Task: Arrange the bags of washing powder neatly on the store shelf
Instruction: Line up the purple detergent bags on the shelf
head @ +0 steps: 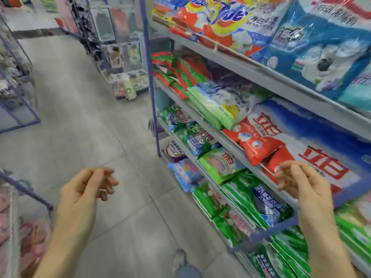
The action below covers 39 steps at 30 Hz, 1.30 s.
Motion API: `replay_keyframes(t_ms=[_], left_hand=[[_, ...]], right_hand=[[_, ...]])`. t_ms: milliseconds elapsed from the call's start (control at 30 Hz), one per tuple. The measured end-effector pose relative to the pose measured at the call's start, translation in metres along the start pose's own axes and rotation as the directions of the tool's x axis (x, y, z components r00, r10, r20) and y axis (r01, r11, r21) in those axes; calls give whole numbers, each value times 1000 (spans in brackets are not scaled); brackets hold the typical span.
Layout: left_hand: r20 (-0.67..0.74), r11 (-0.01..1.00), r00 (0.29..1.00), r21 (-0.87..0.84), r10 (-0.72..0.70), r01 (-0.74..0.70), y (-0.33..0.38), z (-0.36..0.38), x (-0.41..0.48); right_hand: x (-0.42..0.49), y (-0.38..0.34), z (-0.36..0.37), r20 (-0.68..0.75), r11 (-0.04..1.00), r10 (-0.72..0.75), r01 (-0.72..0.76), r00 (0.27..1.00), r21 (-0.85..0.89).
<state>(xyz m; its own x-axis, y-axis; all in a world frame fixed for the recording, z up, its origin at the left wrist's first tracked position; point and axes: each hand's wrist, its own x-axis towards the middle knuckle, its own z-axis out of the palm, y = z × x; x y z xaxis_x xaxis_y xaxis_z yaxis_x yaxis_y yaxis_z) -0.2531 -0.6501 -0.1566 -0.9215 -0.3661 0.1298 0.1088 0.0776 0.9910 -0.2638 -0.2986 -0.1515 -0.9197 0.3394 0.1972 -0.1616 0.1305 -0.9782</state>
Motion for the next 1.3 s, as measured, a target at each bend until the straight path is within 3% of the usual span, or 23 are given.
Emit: replay_keyframes(t_ms=[333,533,767,867,1000,1133,1200,1300], left_hand=[[164,999,986,45,20,-28,-39,36,200],[339,1000,941,15,-8,3,-51,73,303],[606,995,793,24,66,-101,-78,137,427],[708,967,693,63,132,-249,-89,165,475],[777,845,564,78,281,-529,-100,204,524],[787,650,455,92,417,-755,-112,246,556],[796,535,385,92,468,-840,-119,269,566],[838,382,276,88,472,-920,-130,304,577]], right_hand=[[122,30,113,-164,995,38,-53,986,-87],[179,39,151,-266,984,77,-117,961,-137],[247,65,216,-375,959,2,-109,927,-263],[280,79,241,-431,902,-44,-150,901,-405],[322,96,267,-525,795,-85,-260,847,-548],[360,103,286,-551,517,-161,-405,819,-754],[381,108,297,-500,416,-223,-382,837,-825],[416,119,316,-372,362,-353,-241,858,-900]])
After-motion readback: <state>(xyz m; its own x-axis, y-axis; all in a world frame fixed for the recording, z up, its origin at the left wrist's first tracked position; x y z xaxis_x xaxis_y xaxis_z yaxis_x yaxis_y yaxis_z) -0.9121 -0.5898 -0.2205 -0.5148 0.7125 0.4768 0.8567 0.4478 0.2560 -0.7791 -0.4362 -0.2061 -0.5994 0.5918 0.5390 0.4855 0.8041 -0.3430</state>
